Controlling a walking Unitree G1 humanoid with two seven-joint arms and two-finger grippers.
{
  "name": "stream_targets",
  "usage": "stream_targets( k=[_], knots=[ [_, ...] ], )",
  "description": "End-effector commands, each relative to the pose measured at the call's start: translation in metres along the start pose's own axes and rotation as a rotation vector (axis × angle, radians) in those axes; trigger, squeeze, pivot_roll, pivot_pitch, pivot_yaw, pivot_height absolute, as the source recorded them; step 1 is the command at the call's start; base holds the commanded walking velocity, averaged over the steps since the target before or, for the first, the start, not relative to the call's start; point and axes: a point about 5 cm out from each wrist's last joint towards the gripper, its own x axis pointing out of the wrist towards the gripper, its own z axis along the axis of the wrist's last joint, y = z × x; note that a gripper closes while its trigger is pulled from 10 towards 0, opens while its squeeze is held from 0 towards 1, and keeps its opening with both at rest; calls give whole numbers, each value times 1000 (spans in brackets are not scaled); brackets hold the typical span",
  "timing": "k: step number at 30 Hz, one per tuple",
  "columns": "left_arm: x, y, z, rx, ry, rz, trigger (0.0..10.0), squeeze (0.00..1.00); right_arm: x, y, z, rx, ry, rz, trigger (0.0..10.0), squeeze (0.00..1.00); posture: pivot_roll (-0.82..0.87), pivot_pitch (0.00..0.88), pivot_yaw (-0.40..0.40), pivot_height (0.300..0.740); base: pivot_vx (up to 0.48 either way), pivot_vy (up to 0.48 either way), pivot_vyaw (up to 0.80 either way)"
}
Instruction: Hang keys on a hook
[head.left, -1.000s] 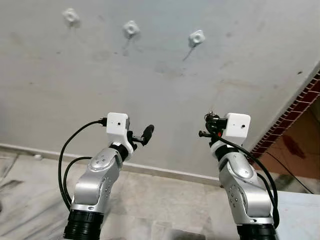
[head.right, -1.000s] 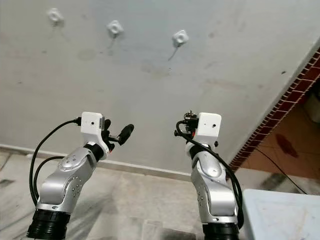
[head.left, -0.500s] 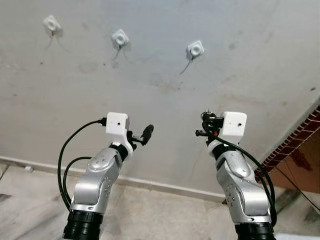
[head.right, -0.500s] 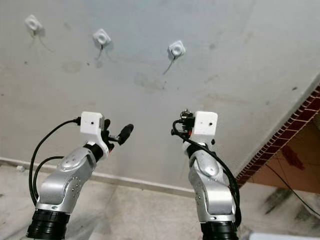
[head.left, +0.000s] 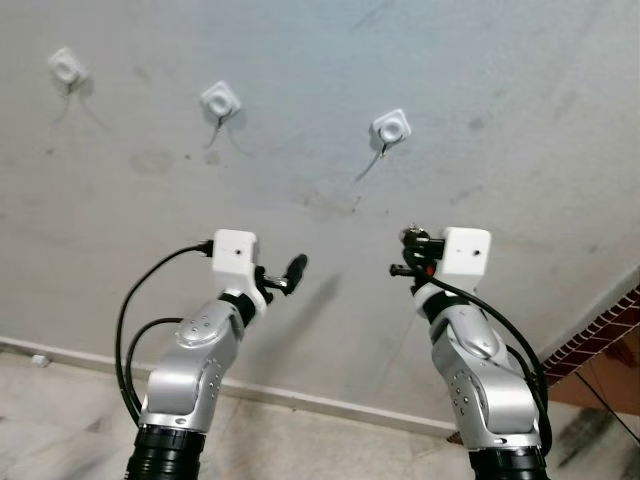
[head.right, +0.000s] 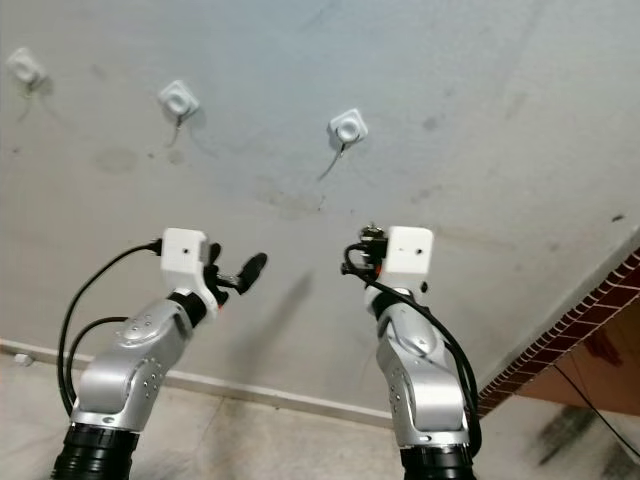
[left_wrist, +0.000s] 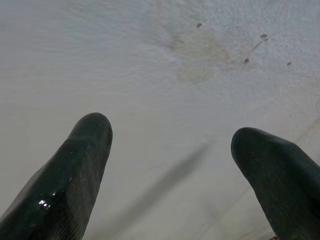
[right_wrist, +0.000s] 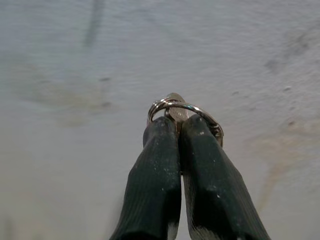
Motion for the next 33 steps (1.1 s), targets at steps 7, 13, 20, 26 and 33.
stream_targets(
  k=[7,13,20,26,33],
  knots=[
    [0,-7,1,12,7,-23,10000,0,-3,-12,0,-6,3,-42,10000,0,128,0,-107,740,128,0,0],
    [-2,-3,0,25,12,-18,10000,0,-4,-11,-2,-7,10,-33,10000,0,131,0,-111,740,0,0,0],
    [-6,1,-3,36,24,17,10000,0,-7,-12,-3,-5,18,-31,10000,0,128,0,-109,740,0,0,0],
    [-14,0,-8,86,22,38,10000,0,-9,-13,-3,0,12,-30,10000,0,133,0,-107,740,0,0,0],
    [-24,-2,-10,134,17,43,10000,0,-15,-3,8,54,-44,64,10000,0,140,0,-107,740,0,0,0]
  ],
)
